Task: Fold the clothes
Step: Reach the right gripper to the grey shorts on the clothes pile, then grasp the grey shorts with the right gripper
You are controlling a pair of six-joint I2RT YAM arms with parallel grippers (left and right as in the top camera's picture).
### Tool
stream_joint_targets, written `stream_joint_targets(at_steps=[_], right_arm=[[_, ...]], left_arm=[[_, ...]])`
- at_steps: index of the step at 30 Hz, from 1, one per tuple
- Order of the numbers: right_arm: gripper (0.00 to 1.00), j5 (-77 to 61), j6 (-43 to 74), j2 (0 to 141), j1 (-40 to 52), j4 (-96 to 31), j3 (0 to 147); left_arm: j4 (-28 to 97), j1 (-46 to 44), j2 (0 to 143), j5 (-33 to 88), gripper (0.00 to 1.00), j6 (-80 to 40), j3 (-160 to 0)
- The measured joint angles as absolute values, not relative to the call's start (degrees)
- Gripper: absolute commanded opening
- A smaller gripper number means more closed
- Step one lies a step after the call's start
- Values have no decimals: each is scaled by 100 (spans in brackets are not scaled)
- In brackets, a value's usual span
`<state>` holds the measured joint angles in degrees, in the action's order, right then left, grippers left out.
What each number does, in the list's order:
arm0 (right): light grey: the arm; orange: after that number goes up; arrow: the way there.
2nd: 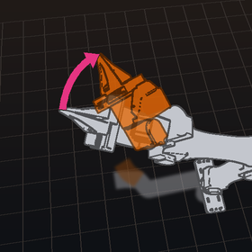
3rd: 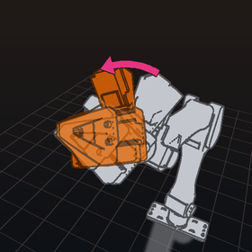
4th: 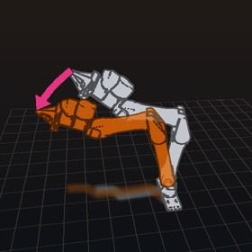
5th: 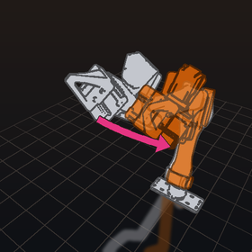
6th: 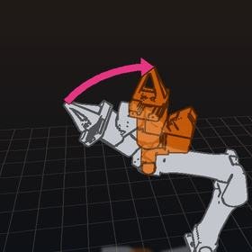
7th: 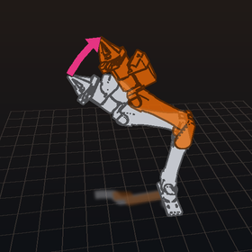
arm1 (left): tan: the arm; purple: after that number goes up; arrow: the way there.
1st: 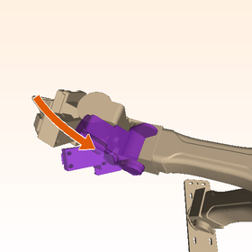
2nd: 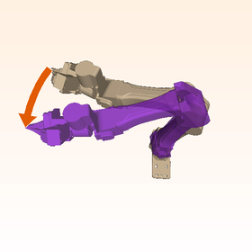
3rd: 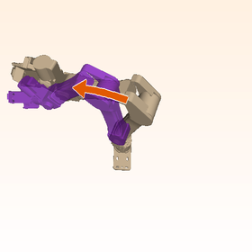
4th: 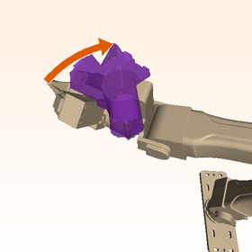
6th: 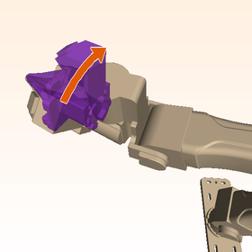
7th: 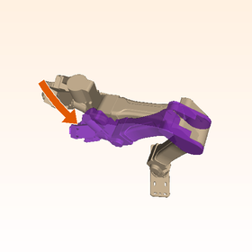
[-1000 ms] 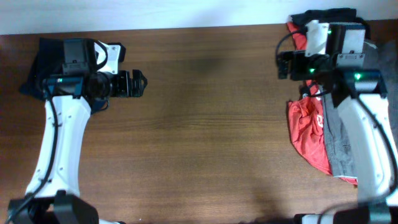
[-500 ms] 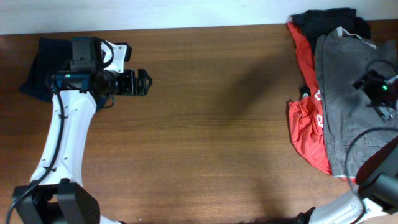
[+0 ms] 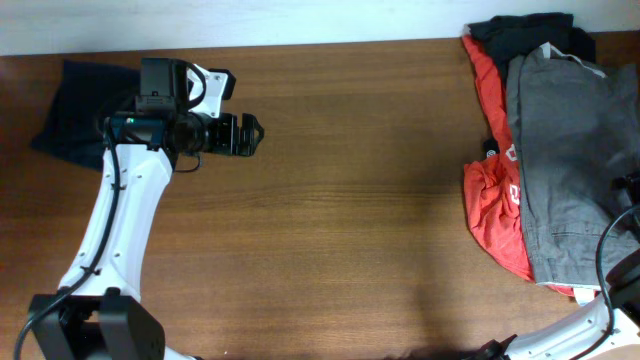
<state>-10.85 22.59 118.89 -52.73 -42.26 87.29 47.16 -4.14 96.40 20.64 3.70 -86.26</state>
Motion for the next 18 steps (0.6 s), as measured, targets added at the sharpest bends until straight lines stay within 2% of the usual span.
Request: stream_joint_targets(at_steps=[2,4,8,10,18], right_arm=[[73,-1103,2241,11891,-5290,-4261,8729],[73,-1098,2259,11891,-5290,-4289,8729],[81,-965,2259,11891,-5304,-4292,8729],[90,-908,2274,11891,-5334,-4268,8729],[90,-1175,1584,11891,-5625,-3809,8731]], left_arm=[[4713,-423,9677,2064,99,370,-8626],[4713,-423,9710,2062,99,370,-8626],[4713,-423,9736,2064,99,370,-8626],[4713,-423,9736,2064,99,370,-8626],[4713,-423,9736,2064,99,370,-8626]])
